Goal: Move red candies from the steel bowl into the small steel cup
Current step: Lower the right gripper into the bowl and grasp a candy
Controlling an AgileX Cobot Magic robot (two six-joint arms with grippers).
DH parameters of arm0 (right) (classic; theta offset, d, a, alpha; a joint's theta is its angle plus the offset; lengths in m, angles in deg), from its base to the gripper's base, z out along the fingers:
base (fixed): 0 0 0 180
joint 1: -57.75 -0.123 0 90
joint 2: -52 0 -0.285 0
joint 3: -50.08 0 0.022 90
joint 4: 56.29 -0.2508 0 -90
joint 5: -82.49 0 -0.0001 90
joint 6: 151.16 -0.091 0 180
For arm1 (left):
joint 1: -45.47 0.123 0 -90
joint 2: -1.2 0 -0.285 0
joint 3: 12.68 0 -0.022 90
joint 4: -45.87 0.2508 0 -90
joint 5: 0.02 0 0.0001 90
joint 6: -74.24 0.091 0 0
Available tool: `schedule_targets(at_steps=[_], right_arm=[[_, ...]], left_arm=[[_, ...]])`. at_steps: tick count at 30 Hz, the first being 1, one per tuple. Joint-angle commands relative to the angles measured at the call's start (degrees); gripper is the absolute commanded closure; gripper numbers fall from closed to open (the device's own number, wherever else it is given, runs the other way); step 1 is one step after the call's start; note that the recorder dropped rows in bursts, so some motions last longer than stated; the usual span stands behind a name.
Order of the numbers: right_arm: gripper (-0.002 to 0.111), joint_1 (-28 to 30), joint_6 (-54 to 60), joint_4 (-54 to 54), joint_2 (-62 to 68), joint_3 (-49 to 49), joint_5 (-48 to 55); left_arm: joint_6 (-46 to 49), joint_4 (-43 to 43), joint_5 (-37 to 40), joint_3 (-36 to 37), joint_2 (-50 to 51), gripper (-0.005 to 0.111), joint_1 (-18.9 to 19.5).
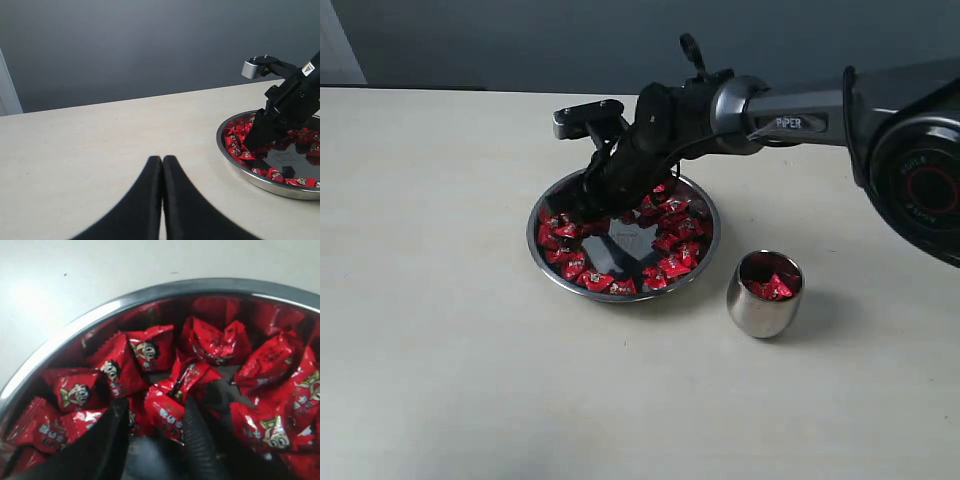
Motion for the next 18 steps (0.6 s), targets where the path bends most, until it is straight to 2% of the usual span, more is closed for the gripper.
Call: schedule_targets(at_steps=[1,4,7,9,15,16,18], right_arm=[[0.091,0.12,0.3,0.09,0.84,0.04,2.76],[0.104,0.12,0.3,0.21,0.71,0.04,2.85],[0.105,0.12,0.3,0.66,0.48,0.04,2.85],[0.099,0.12,0.3,1.87,0.36,0.04,2.88],[0.059,0.12,0.3,2.3,-0.67,0.0,2.96],[0.056,0.12,0.3,2.3,-0.67,-0.22,2.7],[0.056,0.12,0.3,2.94,-0.56,-0.44,2.37]], left_arm=[[-0.05,-0.07,-0.28,0.26,-0.28,0.105,0.03],[-0.05,-0.07,-0.28,0.26,-0.28,0.105,0.03],[-0.05,-0.07,-0.28,0.26,-0.28,0.105,0.03],[-0.05,-0.07,-0.28,0.26,-0.28,0.105,0.03],[-0.05,-0.07,-0.28,0.26,-0.28,0.105,0.03],[-0.05,-0.07,-0.28,0.26,-0.28,0.105,0.03],[-0.05,-0.07,-0.28,0.26,-0.28,0.105,0.03]])
